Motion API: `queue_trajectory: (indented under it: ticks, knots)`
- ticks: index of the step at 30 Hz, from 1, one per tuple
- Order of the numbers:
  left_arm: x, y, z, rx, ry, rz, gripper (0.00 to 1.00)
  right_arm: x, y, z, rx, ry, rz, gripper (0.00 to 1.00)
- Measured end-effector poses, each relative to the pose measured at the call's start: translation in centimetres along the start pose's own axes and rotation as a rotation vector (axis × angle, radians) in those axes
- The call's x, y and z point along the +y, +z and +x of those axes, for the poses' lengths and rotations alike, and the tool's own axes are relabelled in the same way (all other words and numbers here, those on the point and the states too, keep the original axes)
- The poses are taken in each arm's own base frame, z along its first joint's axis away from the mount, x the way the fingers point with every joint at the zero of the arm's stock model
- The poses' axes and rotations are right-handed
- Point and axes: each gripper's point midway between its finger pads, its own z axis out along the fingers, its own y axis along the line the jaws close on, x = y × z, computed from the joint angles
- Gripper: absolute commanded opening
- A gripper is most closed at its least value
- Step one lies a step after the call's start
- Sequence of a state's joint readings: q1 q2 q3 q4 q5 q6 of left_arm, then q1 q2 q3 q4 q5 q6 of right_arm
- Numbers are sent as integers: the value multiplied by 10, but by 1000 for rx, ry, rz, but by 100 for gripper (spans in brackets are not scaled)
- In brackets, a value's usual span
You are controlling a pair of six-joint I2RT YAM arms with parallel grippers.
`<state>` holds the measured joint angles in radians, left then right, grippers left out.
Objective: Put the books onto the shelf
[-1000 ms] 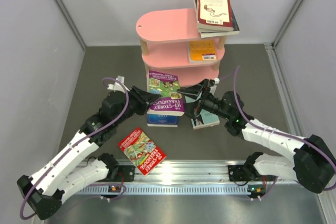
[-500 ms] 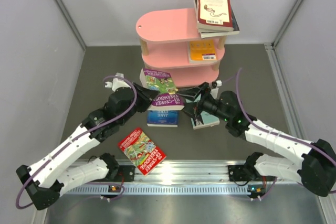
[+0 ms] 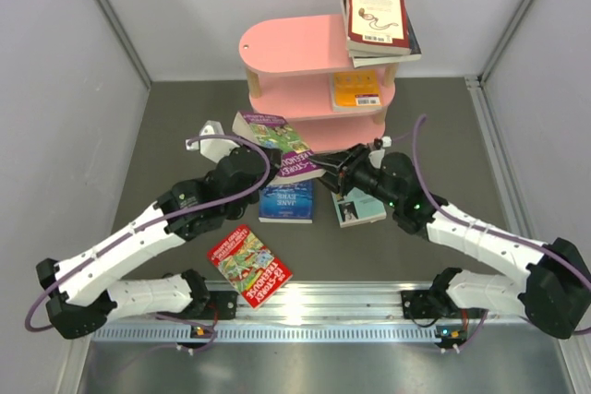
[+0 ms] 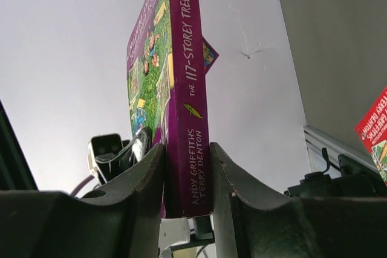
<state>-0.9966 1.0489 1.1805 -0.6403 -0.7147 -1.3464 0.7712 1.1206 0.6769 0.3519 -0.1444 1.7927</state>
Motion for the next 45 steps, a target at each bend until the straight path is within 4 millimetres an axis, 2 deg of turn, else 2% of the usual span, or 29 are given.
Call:
queue_trajectory:
  ticks: [1,2,3,6,7,8,10,11,14,19,27,35,37,42,45]
  knots:
    - [0,0,0,-9,6,-5,0,1,1,-1,-5,1,-1,14]
    - [0,1,1,-19,12,-13,0,1,2,-2,-10,3,-1,3]
    - [0,1,2,-29,19,-19,0,1,2,-3,-14,4,0,0]
    - [0,3,5,-49,43,-33,1,-1,3,-9,-31,3,12,0]
    - [0,4,6,-53,46,-34,6,-2,3,-11,-35,-1,20,0]
    - [0,3,6,-54,48,-32,20,-3,3,-12,-34,-7,34,0]
    - [-1,3,7,-52,46,-30,30,-1,1,-17,-30,-29,63,0]
    - [-2,2,7,-50,37,-24,41,2,0,-18,-26,-40,69,0]
    - [1,-5,15,-7,20,3,57,17,-4,-23,-8,-95,78,0]
    - [10,-20,30,85,-30,43,68,46,-14,-32,19,-184,68,0]
    - [57,-29,54,194,54,-45,71,77,-24,-70,-70,-241,10,0]
    - [61,-34,57,227,56,-52,68,94,-35,-113,-178,-207,-72,0]
    - [60,-35,57,233,55,-50,67,90,-38,-125,-207,-179,-95,0]
    - [61,-36,59,242,56,-51,66,67,-44,-154,-276,-85,-100,0]
    - [62,-37,59,247,59,-53,66,62,-48,-167,-309,-49,-104,0]
